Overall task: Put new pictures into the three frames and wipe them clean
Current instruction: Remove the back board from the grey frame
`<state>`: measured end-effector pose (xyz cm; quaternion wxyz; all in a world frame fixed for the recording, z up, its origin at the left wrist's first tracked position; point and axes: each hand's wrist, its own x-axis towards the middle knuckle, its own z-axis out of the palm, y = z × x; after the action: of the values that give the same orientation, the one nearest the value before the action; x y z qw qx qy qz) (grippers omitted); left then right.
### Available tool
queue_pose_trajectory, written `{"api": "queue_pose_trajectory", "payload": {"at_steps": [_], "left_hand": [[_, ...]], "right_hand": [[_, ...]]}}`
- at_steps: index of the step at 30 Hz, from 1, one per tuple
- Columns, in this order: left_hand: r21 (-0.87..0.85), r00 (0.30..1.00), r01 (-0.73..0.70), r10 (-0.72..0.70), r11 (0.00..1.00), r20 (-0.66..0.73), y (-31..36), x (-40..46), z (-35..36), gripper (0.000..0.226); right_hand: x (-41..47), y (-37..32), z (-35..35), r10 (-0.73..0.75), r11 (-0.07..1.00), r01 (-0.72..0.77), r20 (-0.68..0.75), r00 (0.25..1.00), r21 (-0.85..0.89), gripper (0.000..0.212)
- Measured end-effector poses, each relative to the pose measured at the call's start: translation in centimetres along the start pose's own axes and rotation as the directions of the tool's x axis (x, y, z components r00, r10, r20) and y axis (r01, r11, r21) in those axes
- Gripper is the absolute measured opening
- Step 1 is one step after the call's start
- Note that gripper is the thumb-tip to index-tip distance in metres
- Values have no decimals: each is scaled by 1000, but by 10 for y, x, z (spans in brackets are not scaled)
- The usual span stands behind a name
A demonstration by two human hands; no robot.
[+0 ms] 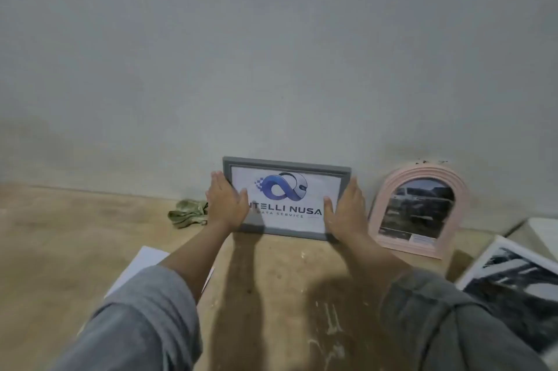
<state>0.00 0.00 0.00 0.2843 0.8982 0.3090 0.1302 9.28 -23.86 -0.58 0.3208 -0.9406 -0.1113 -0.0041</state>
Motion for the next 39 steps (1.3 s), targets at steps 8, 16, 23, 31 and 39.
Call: {"api": "queue_pose_trajectory", "payload": {"at_steps": [8,16,23,31,39], "left_hand": [[-252,981,189,-196,949,0,-15,16,31,40],[-339,969,232,-245,912,3,-13,23,39,33],[-375,977,180,-211,909,-42,-4,4,13,32],[-544,980,200,-174,815,100,17,-54,-41,22],[-797,942,137,171,588,288,77,-132,-94,45]], "right_hand": [[15,23,41,113,991,-115,37,993,70,88],[20,27,45,112,986,-117,49,992,117,90],[1,23,-1,-46,988,52,-43,998,149,54],[-82,-40,-94,-367,853,460,-345,864,247,24],[-176,-100,-103,-345,821,481,-404,847,308,12]]}}
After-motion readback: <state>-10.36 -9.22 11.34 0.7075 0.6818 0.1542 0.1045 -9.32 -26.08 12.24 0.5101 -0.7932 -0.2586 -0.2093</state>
